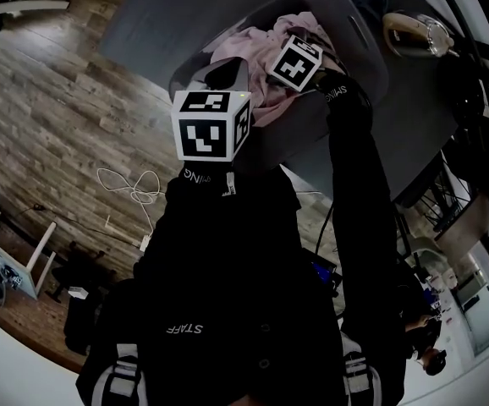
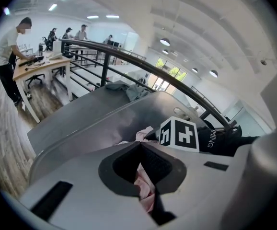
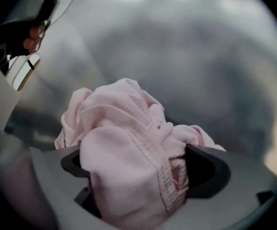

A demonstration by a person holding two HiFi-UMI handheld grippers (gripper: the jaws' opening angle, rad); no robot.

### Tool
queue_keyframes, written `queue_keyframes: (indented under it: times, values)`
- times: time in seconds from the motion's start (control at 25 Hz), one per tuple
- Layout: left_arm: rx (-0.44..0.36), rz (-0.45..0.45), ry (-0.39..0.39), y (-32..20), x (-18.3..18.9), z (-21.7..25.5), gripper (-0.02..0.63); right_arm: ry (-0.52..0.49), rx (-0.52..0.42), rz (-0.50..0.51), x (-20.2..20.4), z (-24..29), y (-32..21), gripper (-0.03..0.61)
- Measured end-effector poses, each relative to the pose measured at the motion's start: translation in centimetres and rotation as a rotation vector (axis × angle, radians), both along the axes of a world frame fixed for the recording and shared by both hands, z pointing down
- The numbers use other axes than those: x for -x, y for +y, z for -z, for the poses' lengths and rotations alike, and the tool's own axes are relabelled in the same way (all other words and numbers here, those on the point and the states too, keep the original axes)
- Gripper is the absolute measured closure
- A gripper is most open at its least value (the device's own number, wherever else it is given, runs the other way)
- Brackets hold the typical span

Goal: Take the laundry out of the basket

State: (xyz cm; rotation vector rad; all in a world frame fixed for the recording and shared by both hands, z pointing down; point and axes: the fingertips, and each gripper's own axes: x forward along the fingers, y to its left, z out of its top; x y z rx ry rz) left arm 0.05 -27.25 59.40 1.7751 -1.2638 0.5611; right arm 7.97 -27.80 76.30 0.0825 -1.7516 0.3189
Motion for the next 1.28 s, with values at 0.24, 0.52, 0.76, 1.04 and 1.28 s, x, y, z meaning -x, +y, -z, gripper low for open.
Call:
queue_keyframes:
  times: [0.24,0.52,0.76,1.04,1.28]
  values:
    - [-0.017,0.007,0.016,0.3,0.2,0.7,0.615,0.037,-0.028,0.025,0.6,-1.5,0.0,0.023]
    - [-0.039,0.023,0.027,0.8,0.7,1.7,0.615,0.041,-0.055,0.057,0.8,-1.2,0.6,0.130]
    - [-0.071,0.037,0.027,1.4,1.4,3.1,0.615,0.022,-0.103,0.048,0.9,-0.3,1.0,0.272]
    - [-0.119,0.065,0.018,2.7,3.6,5.4,0.615,0.000,-0.167,0.067,0.7,3.6,1.1,0.341]
    - [-0.195,0.101,0.005,3.9,6.2,8.5,0.615,-0.079,-0.302,0.088,1.8,12.3,0.6,0.339]
